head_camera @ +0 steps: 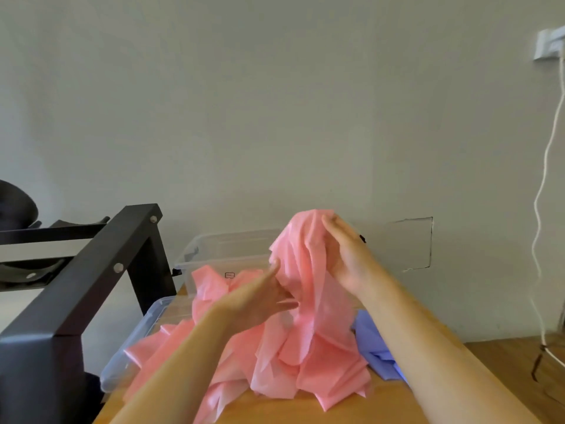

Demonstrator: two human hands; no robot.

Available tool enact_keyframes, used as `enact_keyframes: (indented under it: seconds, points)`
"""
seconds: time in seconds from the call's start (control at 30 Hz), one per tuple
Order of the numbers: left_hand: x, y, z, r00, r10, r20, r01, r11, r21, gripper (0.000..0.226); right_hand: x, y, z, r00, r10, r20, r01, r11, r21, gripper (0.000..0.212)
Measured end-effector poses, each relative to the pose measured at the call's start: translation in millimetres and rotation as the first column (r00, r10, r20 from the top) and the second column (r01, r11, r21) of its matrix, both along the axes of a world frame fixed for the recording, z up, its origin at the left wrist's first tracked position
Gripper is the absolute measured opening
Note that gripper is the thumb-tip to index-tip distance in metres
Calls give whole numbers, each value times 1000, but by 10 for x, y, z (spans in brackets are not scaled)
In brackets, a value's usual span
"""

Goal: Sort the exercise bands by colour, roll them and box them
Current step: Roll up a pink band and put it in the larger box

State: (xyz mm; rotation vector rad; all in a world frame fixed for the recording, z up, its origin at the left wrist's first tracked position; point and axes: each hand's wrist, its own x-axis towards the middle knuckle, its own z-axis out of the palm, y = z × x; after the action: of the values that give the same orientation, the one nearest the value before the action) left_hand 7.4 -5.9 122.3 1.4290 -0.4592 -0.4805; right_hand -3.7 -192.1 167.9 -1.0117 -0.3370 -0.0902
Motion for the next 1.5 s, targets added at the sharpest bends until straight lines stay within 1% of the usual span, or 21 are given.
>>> enact_keyframes:
  seconds: [0.03,0.1,0.13,0.3,0.43,0.53,0.6,0.67,0.7,0.83,0.9,1.03,1.1,1.17,1.2,1.23,1.3,1.33,1.37,1.47,1.5]
  points:
    - [1,-26,-70,999,-7,54,5,1000,30,77,0,-1,-10,1000,22,-1,-22,1000,10,25]
    - [0,-82,-124,989,42,141,-48,998,39,32,29,-49,-52,1000,8,6,-7,1000,-19,36]
    - [2,-103,-109,982,97,162,-101,995,18,21,47,-84,-86,1000,-8,15,9,999,-51,42]
    - [77,-236,105,934,235,269,-209,970,-121,5,96,-124,-315,997,-10,-78,-2,988,-157,57]
    - [115,-327,397,905,294,308,-268,955,-124,17,138,24,-460,993,38,-108,-57,982,-179,80]
    - [105,-335,602,864,320,389,-311,946,-88,29,195,77,-458,997,78,12,-75,987,-144,84]
    - [128,-324,679,798,363,481,-346,929,-128,26,210,103,-432,990,97,106,-82,987,-138,85]
    - [150,-297,741,721,439,536,-402,895,-193,13,187,115,-369,994,36,105,-19,988,-155,88]
    - [166,-278,763,697,459,550,-417,884,-209,17,172,115,-339,995,-5,95,21,986,-166,84]
    - [173,-263,756,686,457,566,-427,883,-195,33,124,146,-334,973,-166,162,216,905,-366,36]
    - [192,-261,631,690,464,556,-465,872,-151,51,112,172,-407,955,-226,191,288,858,-424,23]
    - [202,-165,380,723,553,414,-555,822,-128,61,130,96,-606,928,-321,187,372,804,-465,59]
    - [188,-55,254,812,531,243,-517,847,-125,54,123,37,-696,940,-333,69,328,831,-450,56]
    - [157,80,59,926,376,34,-360,906,-224,39,76,-12,-804,949,-275,-154,210,916,-341,43]
    - [103,127,-75,959,278,-58,-283,920,-272,44,57,-36,-869,943,-197,-270,127,959,-255,36]
    - [41,162,-230,966,233,-111,-255,929,-268,61,36,-51,-930,929,-109,-355,54,985,-162,32]
    - [-96,195,-530,961,229,-154,-249,960,-127,101,-1,-54,-1028,901,22,-433,-28,1000,-6,35]
    - [-140,211,-675,958,247,-145,-258,964,-64,111,-10,-42,-1076,893,65,-446,-46,998,53,43]
    - [-186,213,-779,973,201,-112,-205,978,-27,104,-15,-33,-1123,886,91,-455,-56,994,90,51]
    - [-192,236,-1038,993,99,-72,-98,995,14,35,-57,-29,-1251,887,169,-429,-128,984,124,55]
    - [-209,237,-1057,992,99,-79,-97,995,26,21,-71,-47,-1308,897,191,-398,-161,981,107,53]
